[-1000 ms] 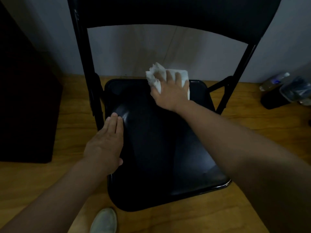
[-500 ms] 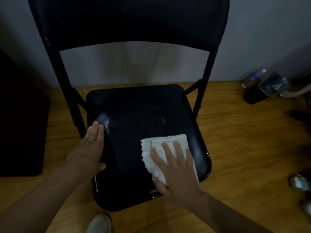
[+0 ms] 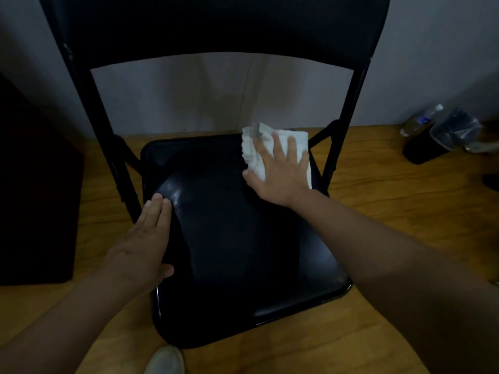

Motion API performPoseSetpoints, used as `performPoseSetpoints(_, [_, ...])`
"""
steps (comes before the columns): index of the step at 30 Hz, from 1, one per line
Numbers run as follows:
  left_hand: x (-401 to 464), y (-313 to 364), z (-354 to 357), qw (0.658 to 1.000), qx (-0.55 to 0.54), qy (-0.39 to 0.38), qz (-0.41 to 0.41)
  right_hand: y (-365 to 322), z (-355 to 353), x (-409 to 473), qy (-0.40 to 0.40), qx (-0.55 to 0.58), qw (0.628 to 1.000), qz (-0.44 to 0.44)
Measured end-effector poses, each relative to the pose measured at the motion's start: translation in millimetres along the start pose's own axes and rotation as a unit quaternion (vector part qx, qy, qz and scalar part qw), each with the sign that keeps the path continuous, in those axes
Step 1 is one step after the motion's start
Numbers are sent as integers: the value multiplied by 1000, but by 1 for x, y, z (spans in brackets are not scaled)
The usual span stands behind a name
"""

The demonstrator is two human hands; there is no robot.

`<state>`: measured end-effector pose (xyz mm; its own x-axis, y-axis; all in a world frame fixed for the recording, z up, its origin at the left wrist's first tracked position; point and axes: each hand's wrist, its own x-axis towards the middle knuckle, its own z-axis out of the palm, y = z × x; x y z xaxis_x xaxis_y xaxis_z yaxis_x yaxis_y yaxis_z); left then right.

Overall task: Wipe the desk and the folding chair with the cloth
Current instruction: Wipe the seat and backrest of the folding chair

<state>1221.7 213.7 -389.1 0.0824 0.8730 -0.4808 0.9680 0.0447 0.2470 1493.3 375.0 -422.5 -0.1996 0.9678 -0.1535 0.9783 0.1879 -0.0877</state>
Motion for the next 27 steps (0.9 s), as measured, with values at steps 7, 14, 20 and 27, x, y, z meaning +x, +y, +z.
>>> performPoseSetpoints(7, [-1,4,-3,1000,8,-10,-8,-1,-10,-24,-38,11,999,-32])
performPoseSetpoints(14, [-2,9,-8,999,25,-16,-17,-4,-6,-157,11,-57,992,-110])
performPoseSetpoints(20, [-6,8,-8,1000,19,-3,-12,-25,-50,-178,-15,50,996,-72])
performPoseSetpoints(27, [-2,8,-8,999,34,-9,-15,-6,-96,-158,11,644,744,177])
